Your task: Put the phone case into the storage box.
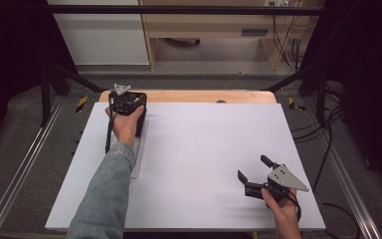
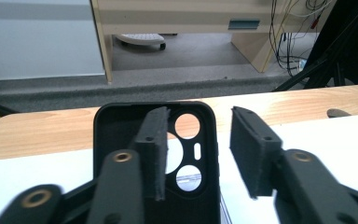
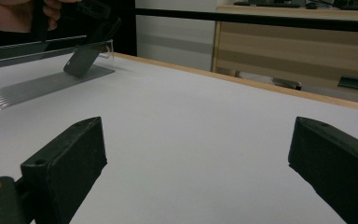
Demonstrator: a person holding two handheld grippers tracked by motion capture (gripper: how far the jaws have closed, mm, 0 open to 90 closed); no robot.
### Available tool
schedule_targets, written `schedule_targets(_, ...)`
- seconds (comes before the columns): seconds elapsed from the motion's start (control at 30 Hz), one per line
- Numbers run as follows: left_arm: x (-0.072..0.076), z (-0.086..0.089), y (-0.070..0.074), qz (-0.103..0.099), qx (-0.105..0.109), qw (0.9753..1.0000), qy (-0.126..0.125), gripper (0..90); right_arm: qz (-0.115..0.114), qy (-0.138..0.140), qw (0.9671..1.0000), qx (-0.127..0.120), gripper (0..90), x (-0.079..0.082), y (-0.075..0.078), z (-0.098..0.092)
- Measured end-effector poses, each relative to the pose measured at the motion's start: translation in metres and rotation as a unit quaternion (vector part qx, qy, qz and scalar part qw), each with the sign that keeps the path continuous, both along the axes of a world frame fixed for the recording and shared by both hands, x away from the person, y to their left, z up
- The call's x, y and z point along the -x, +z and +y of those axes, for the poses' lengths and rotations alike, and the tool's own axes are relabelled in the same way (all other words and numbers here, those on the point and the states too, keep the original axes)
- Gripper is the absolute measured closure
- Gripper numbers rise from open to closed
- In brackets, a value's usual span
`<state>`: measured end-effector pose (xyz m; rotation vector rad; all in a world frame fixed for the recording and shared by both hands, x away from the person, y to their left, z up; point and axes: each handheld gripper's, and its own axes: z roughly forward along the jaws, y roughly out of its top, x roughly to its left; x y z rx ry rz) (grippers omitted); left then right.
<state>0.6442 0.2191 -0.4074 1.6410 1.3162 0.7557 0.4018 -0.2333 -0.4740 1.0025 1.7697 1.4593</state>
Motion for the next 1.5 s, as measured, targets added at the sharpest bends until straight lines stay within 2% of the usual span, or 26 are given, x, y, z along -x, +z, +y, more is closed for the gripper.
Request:
schedule_targets(0.17,0.001,0.001,0.002,-0.001,0.000,1.0000,0.002,48.9,0.000,0.000,1.0000,0.001,4.4,0.000,0.000,0.000)
schedule_targets(0.33,0.003,0.001,0.003,0.009,-0.022,0.9997,-0.010,43.6,0.001,0.000,1.0000,0.001,4.4,0.000,0.000,0.000)
schedule_targets(0.43,0.004,0.000,0.004,0.011,-0.024,0.9996,-0.010,39.1,0.000,-0.001,1.0000,0.000,4.4,0.000,0.000,0.000)
schedule_targets(0.77,0.006,-0.004,0.005,0.011,-0.023,0.9995,-0.021,35.0,0.001,0.000,1.0000,0.001,4.4,0.000,0.000,0.001)
schedule_targets(0.93,0.007,-0.004,0.008,-0.001,-0.015,0.9995,-0.029,31.1,0.001,0.000,1.0000,0.002,4.3,0.000,0.000,0.001)
schedule_targets(1.27,0.009,-0.003,0.011,-0.004,-0.006,0.9992,-0.040,26.7,0.000,0.000,1.0000,0.002,4.4,0.000,0.000,0.000)
schedule_targets(1.5,0.009,-0.004,0.010,-0.006,-0.002,0.9987,-0.050,20.5,0.002,0.000,1.0000,0.001,4.4,0.000,0.000,0.000)
